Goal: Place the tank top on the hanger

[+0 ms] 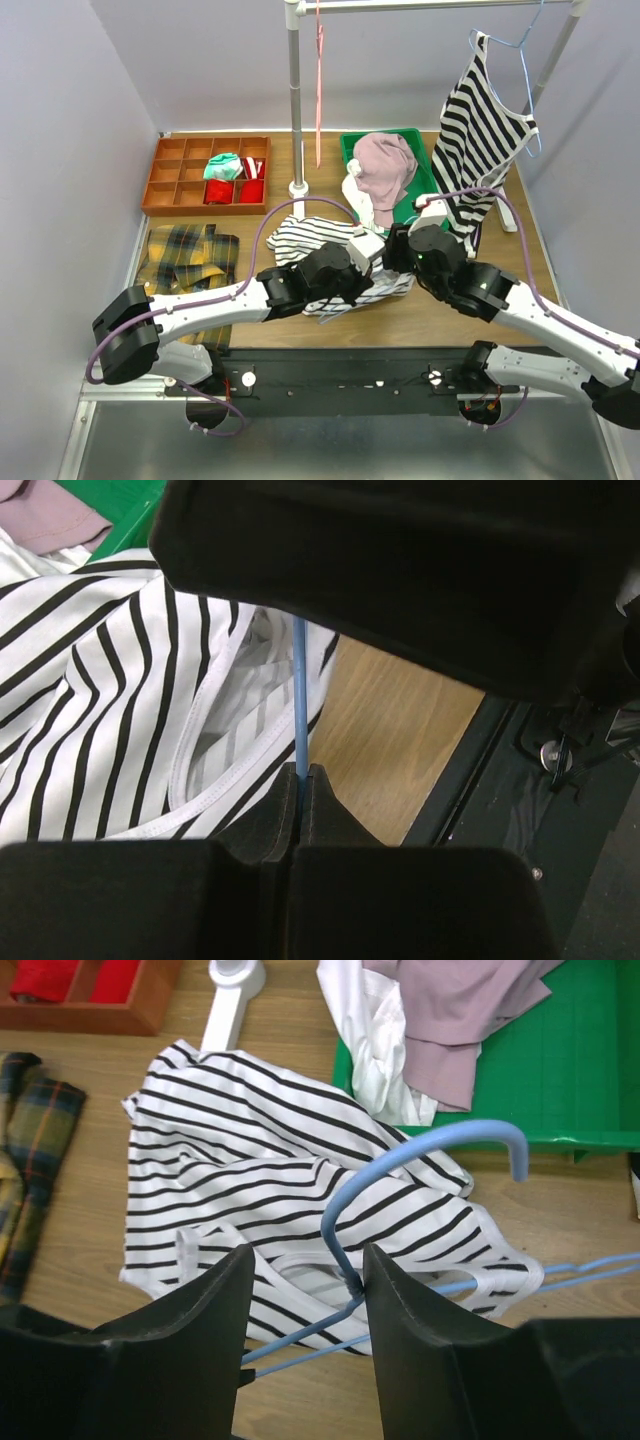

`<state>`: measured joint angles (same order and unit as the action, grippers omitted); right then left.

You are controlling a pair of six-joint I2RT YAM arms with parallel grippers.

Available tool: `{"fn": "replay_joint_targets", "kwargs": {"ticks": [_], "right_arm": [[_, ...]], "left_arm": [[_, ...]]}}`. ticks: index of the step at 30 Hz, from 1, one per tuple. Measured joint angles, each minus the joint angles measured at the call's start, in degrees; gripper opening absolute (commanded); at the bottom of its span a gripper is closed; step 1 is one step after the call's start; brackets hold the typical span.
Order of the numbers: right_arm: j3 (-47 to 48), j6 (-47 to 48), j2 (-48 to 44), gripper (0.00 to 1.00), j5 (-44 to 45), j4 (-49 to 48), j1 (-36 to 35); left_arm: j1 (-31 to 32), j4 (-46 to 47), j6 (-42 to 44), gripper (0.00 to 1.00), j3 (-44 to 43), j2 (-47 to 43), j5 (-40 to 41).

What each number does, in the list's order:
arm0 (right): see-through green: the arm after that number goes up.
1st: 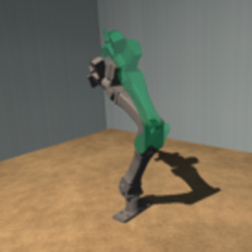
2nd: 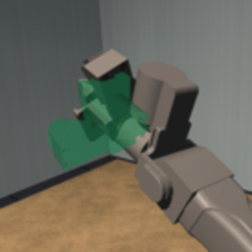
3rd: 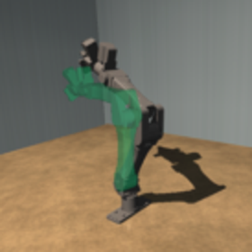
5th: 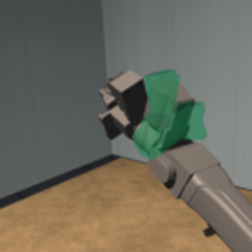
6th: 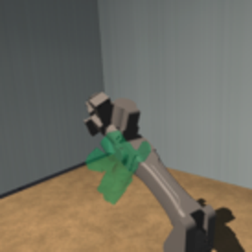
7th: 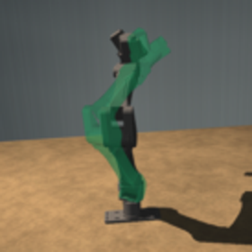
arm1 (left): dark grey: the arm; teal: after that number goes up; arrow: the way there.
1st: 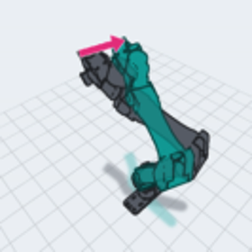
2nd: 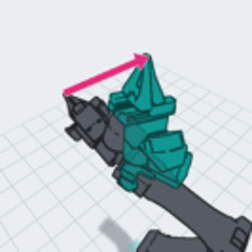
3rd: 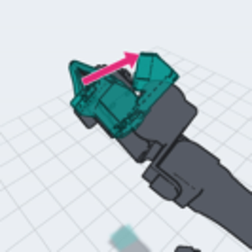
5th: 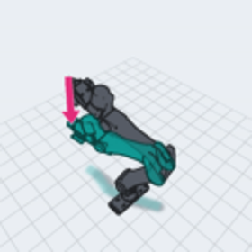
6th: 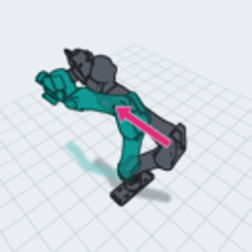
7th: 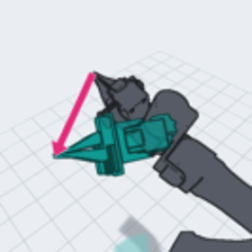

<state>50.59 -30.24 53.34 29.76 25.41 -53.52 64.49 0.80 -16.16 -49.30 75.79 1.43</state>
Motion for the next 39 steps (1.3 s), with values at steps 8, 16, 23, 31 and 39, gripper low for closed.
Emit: {"fn": "replay_joint_targets", "kwargs": {"ticks": [8,16,23,31,39], "right_arm": [[-4.31,0.28,2.49,0.28,2.29,-4.31,0.28],[-6.21,0.02,3.8,0.01,6.69,-5.27,0.33],[-6.91,-1.03,5.53,0.01,10.25,-6.75,0.33],[-7.39,-4.83,8.7,0.01,14.84,-8.13,0.22],[-6.8,-11.78,11.91,0.01,20.72,-7.76,0.22]], "left_arm": [[-0.37,-0.7,-0.33,0.0,-0.04,0.02,-0.17],[-0.5,-0.48,-1.81,0.49,-0.13,0.17,-0.15],[-0.63,-0.37,-4.31,0.71,-1.16,-0.24,1.99],[-1.03,-7.02,-10.54,0.55,-0.81,-9.03,11.69],[-6.43,-20.79,-25.77,0.56,3.02,-14.99,23.96]]}}
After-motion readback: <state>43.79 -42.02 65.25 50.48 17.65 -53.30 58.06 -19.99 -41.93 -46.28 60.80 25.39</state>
